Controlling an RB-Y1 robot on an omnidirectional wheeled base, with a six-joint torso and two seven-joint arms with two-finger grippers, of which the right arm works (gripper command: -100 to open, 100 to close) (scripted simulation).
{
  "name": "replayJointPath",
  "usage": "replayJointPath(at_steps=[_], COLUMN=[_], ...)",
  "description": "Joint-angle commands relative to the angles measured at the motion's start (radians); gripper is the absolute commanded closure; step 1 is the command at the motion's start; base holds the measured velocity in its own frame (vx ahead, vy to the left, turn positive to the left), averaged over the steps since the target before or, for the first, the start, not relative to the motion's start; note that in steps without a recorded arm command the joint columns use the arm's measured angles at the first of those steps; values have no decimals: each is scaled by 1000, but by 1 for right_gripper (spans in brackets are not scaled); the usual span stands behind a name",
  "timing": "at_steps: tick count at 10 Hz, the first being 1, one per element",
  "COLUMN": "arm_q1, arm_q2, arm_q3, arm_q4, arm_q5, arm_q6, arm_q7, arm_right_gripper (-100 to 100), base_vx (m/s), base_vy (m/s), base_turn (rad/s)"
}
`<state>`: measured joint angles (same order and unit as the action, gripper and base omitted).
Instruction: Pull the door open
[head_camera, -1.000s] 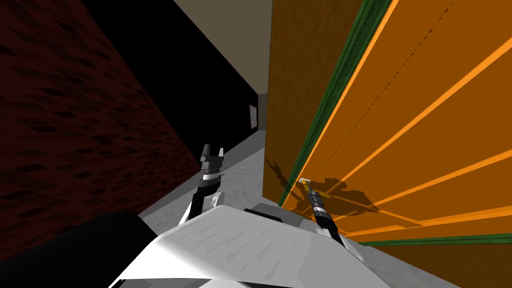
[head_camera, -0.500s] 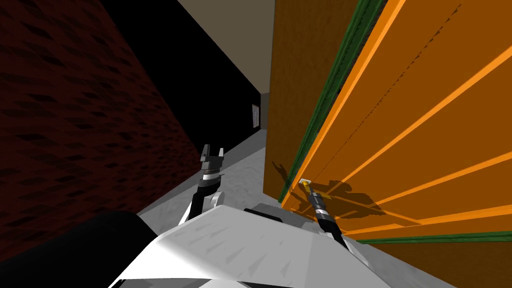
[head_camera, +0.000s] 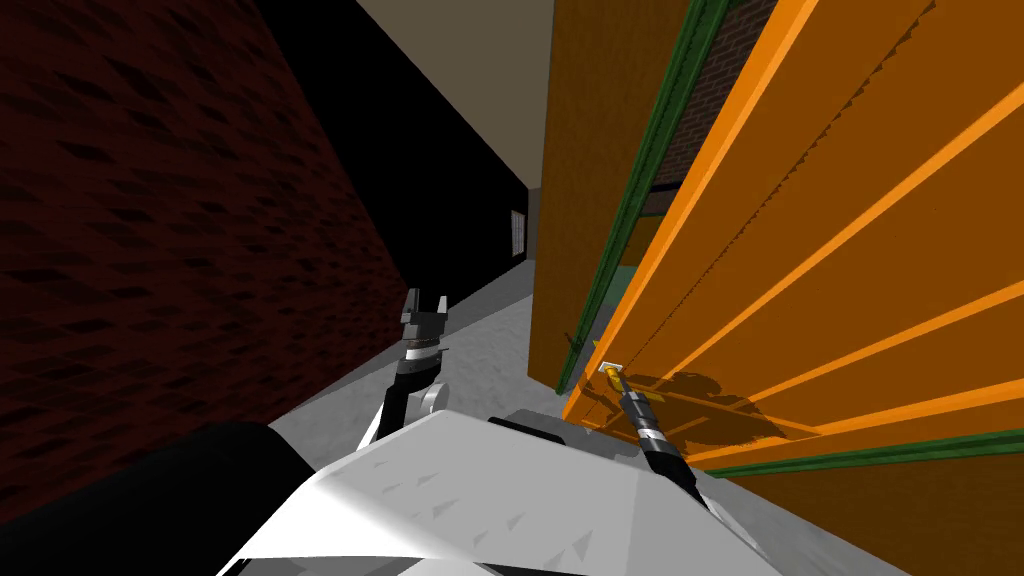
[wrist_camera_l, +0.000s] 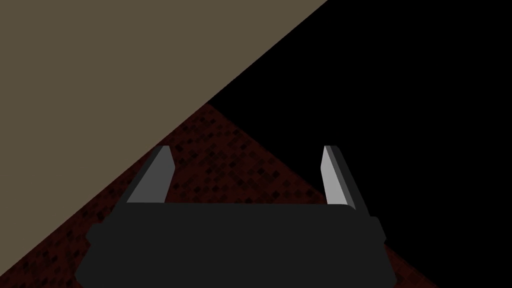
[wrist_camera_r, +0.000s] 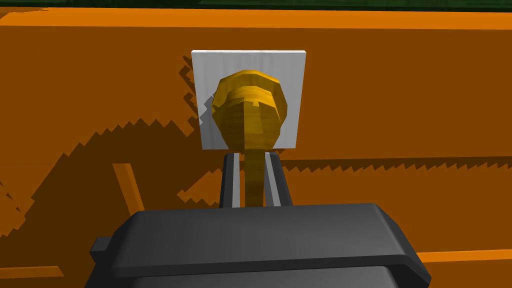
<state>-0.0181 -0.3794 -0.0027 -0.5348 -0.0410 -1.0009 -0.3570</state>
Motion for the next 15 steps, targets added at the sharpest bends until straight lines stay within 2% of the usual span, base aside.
replayJointPath(at_steps=[1,2,3,4,8,9,11,12,13,15], arm_q1=[4,5,26,31,77,82,104,94,110,126], arm_q2=[-13,-7,-20,-24,-58,-62,-79,-72,-78,-87], arm_q3=[10,8,20,22,42,44,53,52,56,57], arm_q4=[10,0,5,6,14,15,19,24,37,52], arm_q5=[7,5,13,14,27,29,35,35,37,38], arm_q6=[-22,-9,-41,-49,-122,-131,-166,-157,-189,-223], arm_q7=[-18,-11,-29,-33,-71,-75,-93,-87,-95,-102], arm_right_gripper=[100,100,100,100,100,100,100,100,100,100], base_vx=[-189,-84,-164,-189,-208,-160,-199,-106,-154,-225], base_vy=[-61,-17,-48,-74,-73,-37,-64,-34,-63,-108], base_turn=[93,23,191,152,152,68,129,33,199,245])
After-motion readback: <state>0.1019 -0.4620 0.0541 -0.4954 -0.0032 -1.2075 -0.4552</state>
